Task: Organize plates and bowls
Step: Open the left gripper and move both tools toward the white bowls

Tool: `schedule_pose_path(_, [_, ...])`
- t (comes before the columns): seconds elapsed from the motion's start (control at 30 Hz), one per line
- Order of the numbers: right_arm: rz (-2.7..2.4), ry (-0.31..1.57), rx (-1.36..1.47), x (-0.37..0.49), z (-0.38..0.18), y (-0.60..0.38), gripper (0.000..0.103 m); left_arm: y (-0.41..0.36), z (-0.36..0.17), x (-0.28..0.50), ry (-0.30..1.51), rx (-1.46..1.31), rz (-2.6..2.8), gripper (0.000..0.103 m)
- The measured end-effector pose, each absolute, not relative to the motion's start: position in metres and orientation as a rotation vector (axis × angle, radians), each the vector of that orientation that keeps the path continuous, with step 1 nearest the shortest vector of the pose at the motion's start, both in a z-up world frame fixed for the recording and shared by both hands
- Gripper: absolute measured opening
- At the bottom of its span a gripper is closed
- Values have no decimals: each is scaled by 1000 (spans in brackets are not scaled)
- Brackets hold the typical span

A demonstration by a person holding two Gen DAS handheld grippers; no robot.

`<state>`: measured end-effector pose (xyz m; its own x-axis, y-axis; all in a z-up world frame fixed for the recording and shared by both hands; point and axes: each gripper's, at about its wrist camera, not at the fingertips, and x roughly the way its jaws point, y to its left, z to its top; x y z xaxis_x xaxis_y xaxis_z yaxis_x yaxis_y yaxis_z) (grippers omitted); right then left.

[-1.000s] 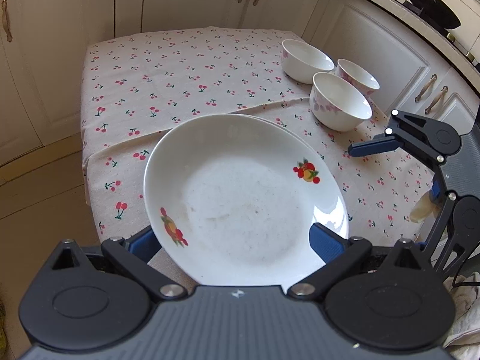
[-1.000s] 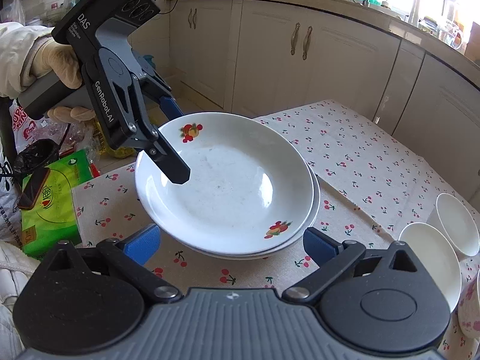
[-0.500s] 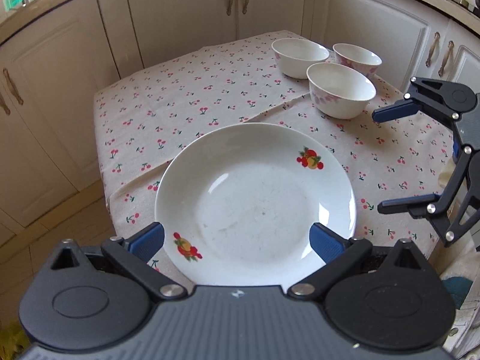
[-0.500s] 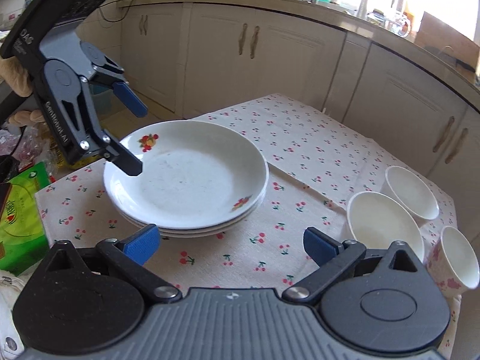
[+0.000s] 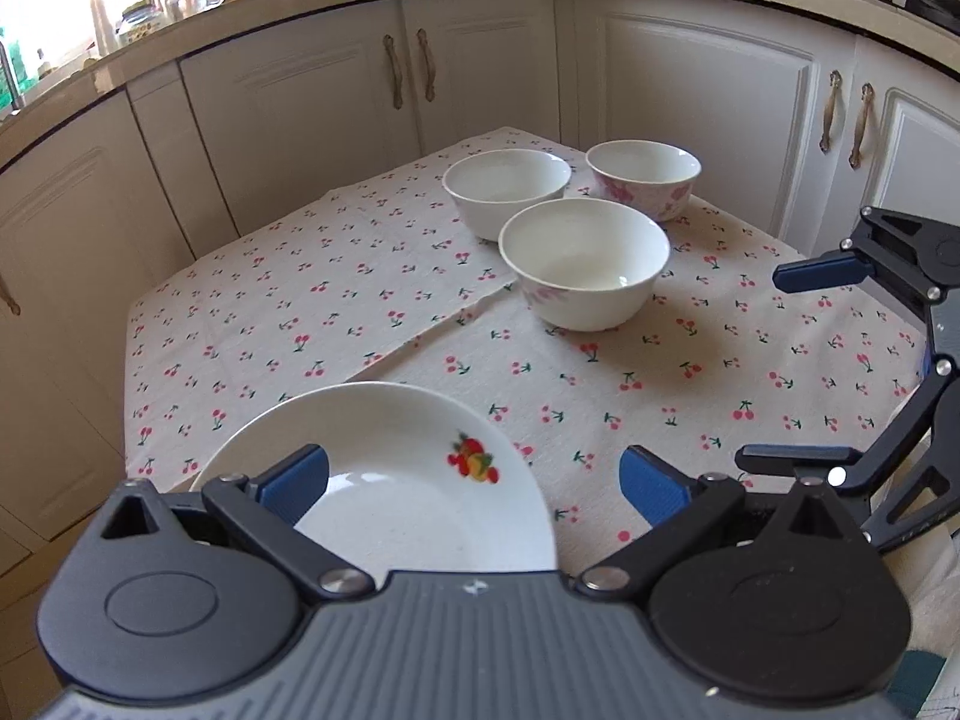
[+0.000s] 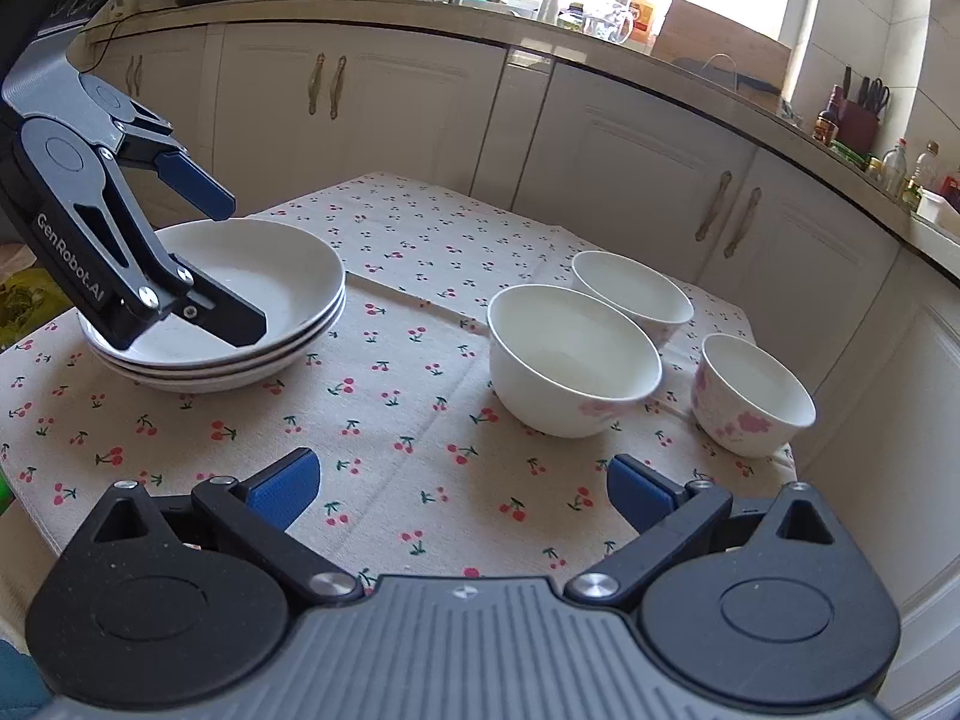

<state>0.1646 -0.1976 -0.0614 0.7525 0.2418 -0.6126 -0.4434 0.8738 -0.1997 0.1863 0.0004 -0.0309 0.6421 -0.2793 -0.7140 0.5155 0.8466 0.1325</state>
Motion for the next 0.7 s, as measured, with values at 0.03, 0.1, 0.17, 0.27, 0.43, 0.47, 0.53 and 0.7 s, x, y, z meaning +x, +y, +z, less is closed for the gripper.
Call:
schedule_pose_path(0.03, [380,612,-338,164,-62,-202,103,-7,-32,186,746,351,-469,102])
schedule_pose_path(0.1, [376,607,-319,164,-62,-210,103,-19,-36,187,749,362,-487,102])
schedule_pose_path(0.17, [370,603,-298,165,-62,-218,103,-29,-37,189,749,367,-500,102])
schedule_pose_path(0.27, [360,600,-291,170,-64,-229,103,-39,-33,191,737,360,-529,102])
schedule_pose_path(0.43, [341,583,-291,181,-66,-243,103,-59,-29,206,768,359,-565,102])
schedule_pose_path(0.47, [339,581,-285,185,-66,-245,103,-63,-29,211,774,362,-567,102])
schedule_pose_path(0.53, [340,590,-273,192,-68,-249,103,-69,-29,220,781,363,-573,102])
schedule_pose_path(0.7, [341,609,-283,211,-77,-251,103,-81,-27,244,754,359,-600,102])
